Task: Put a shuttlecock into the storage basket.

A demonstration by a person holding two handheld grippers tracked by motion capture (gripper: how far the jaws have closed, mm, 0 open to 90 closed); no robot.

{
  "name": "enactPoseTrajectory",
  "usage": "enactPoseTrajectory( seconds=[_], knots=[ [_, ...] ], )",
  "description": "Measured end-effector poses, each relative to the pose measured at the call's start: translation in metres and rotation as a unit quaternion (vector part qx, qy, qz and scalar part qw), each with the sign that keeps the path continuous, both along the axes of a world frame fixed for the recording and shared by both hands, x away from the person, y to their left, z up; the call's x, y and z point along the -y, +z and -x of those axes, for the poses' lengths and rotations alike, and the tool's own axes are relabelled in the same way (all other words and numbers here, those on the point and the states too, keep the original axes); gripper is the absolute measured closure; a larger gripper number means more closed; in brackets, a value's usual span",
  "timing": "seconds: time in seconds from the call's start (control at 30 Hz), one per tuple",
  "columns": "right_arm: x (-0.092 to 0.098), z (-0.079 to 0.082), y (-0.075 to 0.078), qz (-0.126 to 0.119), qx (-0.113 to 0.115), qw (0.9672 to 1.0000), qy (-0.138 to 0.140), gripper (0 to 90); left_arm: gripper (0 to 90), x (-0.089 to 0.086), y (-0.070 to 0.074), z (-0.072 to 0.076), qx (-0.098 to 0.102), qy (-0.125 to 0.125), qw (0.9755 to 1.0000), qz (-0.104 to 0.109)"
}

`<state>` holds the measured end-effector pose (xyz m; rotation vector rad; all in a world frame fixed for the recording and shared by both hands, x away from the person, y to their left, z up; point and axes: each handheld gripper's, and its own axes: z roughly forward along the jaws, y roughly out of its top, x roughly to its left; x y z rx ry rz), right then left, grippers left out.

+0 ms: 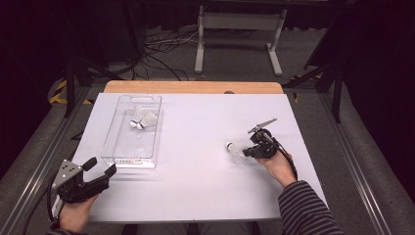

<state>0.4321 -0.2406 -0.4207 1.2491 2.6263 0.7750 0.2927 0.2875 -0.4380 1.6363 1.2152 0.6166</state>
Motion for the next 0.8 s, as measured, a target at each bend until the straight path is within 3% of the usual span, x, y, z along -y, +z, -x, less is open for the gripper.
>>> enactPoseTrajectory(
  seconds=[0.8],
  knots=[
    [-0.006,0.008,0.012,-0.004,0.023,0.9988,0.042,90.0,24.6,0.0,0.002,0.0,0.001,-0.001,1.0,0.004]
  ],
)
